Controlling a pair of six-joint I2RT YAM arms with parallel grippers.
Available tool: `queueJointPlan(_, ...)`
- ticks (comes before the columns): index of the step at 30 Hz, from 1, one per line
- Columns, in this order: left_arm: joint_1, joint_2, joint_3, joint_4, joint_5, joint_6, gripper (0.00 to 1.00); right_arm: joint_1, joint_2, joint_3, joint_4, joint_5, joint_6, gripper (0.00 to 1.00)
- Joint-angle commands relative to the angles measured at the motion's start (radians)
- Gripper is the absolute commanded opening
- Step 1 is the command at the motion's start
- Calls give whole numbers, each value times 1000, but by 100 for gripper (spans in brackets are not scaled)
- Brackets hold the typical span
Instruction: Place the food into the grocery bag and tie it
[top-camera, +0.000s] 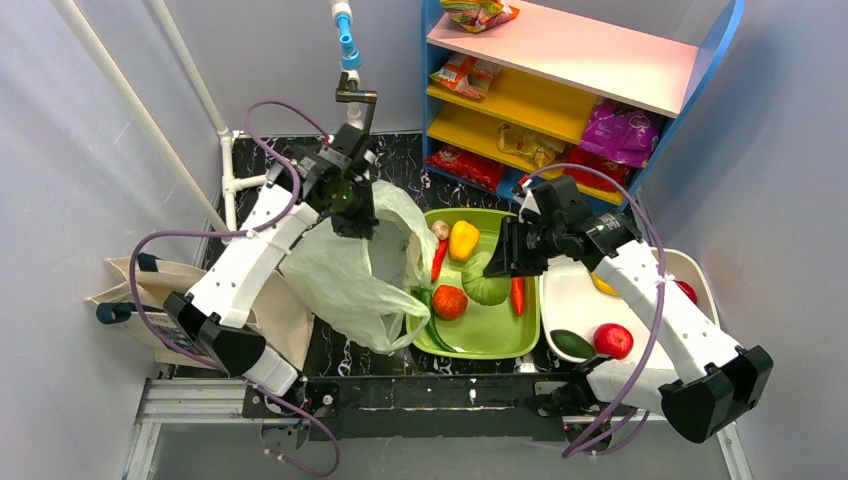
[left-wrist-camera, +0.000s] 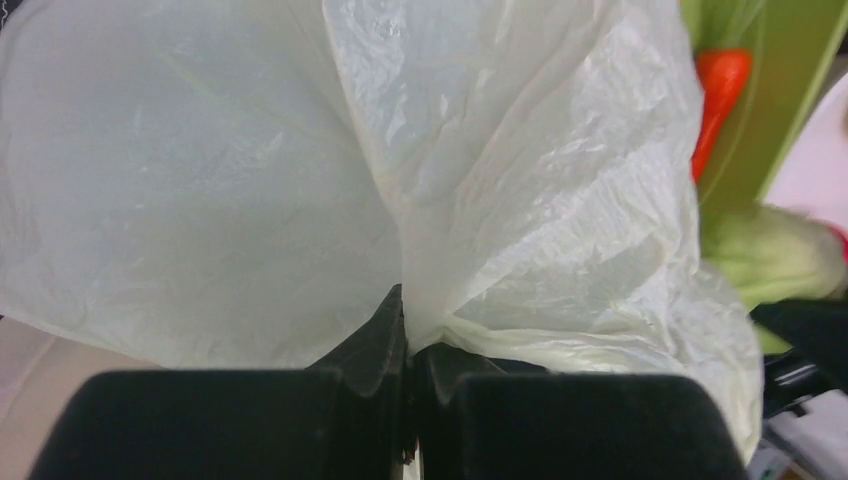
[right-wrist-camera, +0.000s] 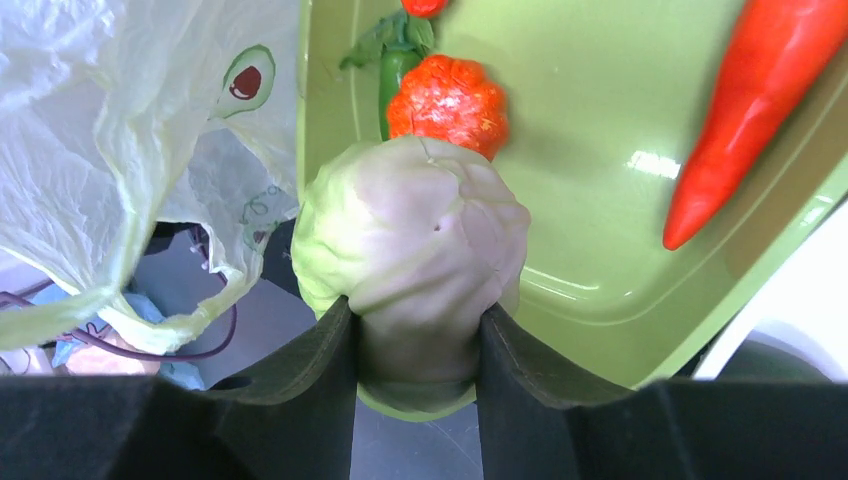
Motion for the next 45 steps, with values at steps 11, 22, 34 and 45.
queueJointPlan(11, 234, 80, 423, -114, 275, -135, 0, 3, -1, 374, -163, 123, -14, 29)
queueJointPlan(22, 260, -171, -126, 230, 446, -365, 0, 2, -8, 426, -171, 161, -15, 28)
queueJointPlan(34, 258, -221, -445, 373, 565, -325, 0, 3, -75, 349, 19, 21, -26, 28)
queueJointPlan(45, 258, -212, -419, 391, 587, -336, 0, 88, -14, 325, 149, 8, -43, 27)
